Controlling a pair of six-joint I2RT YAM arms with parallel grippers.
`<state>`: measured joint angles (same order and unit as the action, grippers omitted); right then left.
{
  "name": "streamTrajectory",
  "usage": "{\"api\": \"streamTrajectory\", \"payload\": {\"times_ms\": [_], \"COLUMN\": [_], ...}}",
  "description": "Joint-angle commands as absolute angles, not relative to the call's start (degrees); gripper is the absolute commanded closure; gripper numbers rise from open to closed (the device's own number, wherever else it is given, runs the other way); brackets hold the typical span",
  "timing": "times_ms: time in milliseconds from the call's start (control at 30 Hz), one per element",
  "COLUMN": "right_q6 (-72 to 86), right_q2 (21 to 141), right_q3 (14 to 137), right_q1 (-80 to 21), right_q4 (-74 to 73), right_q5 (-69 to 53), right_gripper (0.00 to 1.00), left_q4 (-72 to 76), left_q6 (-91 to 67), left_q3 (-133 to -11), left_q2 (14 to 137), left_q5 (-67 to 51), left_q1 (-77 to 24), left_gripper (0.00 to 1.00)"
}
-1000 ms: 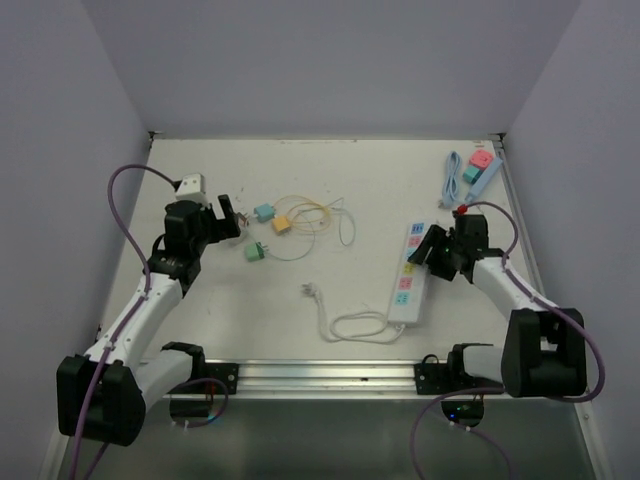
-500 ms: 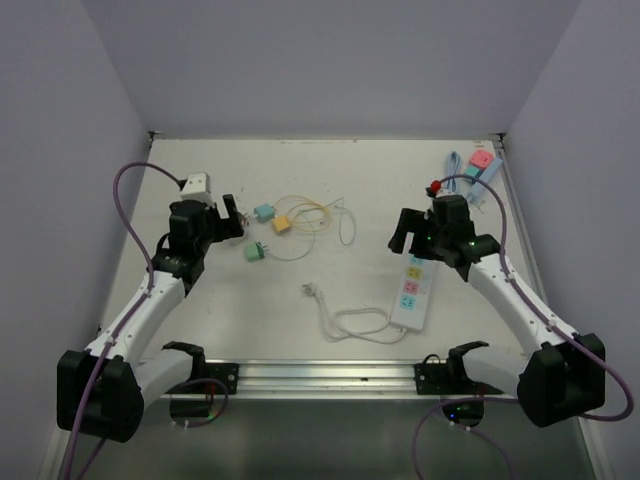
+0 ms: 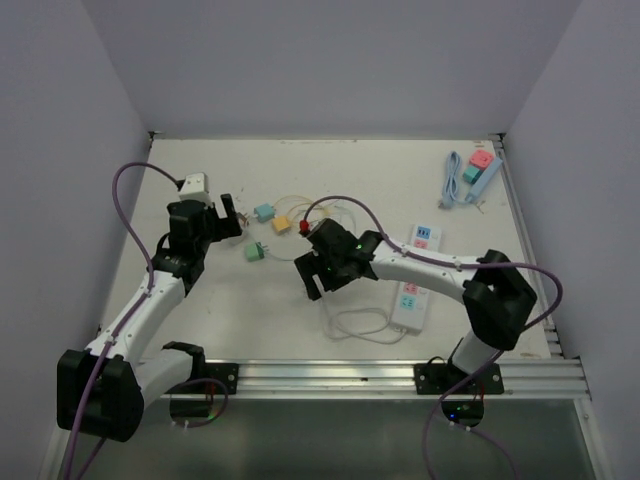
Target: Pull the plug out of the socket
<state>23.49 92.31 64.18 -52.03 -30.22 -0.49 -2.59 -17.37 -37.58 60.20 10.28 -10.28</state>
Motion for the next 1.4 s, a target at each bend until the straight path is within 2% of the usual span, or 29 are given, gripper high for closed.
{"api": "streamTrajectory", "payload": {"times_ms": [0, 100, 200, 400, 433, 500, 533, 633, 767, 900, 1067, 1200, 1267, 1300, 1367], "right_q6": [21.8, 21.3, 21.6, 22.4, 22.5, 22.9, 23.0, 23.8, 25.5, 26.7, 27.3, 29.8, 30.6, 30.4, 29.5], "right_q2": [98.5, 101.6, 104.4, 106.8, 106.7, 106.4, 106.3, 104.9, 100.9, 94.1, 89.1, 87.2, 85.8, 85.2, 82.7], "right_q3": [71.0, 72.8, 73.4, 70.5, 69.9, 67.8, 67.1, 63.8, 58.4, 52.1, 50.1, 50.7, 50.8, 51.4, 52.7], "right_q1": [-54.5, -55.9, -57.0, -57.1, -57.1, -57.0, -56.9, -55.6, -49.9, -38.6, -29.2, -24.4, -21.1, -19.5, -19.1], "right_q4": [-35.8, -36.4, -36.6, -36.1, -35.8, -35.7, -35.9, -36.0, -35.9, -36.2, -37.5, -39.5, -40.0, -39.9, -38.6], "right_q5": [3.0, 1.9, 2.3, 4.2, 4.7, 6.8, 9.0, 11.4, 13.8, 16.2, 17.8, 20.3, 19.4, 18.7, 16.4], "right_gripper": [0.17, 0.19, 0.28, 0.59, 0.68, 0.78, 0.86, 0.99, 1.0, 1.0, 1.0, 0.95, 0.89, 0.79, 0.66], "left_q4": [0.2, 0.1, 0.1, 0.1, 0.1, 0.1, 0.1, 0.1, 0.1, 0.1, 0.1, 0.1, 0.1, 0.1, 0.1], "left_q6": [-16.7, -16.8, -16.8, -16.7, -16.8, -16.7, -16.7, -16.7, -16.7, -16.9, -17.1, -17.1, -17.2, -17.2, -17.3], "left_q3": [-38.0, -38.1, -38.1, -38.1, -38.0, -38.0, -38.0, -38.0, -38.0, -38.1, -37.9, -37.7, -37.6, -37.6, -37.4], "left_q2": [59.6, 59.4, 59.2, 59.1, 59.0, 59.1, 59.1, 59.1, 59.0, 59.0, 58.8, 58.3, 58.0, 57.9, 57.7], "left_q5": [12.3, 12.8, 13.3, 13.5, 13.5, 13.5, 13.5, 13.6, 13.7, 13.8, 13.6, 13.5, 13.6, 13.6, 13.5], "left_q1": [-10.5, -10.5, -10.5, -10.5, -10.5, -10.5, -10.5, -10.6, -10.5, -10.5, -10.5, -10.6, -10.7, -10.7, -11.1], "left_gripper": [0.01, 0.01, 0.01, 0.01, 0.01, 0.01, 0.01, 0.01, 0.01, 0.01, 0.01, 0.01, 0.01, 0.01, 0.01]}}
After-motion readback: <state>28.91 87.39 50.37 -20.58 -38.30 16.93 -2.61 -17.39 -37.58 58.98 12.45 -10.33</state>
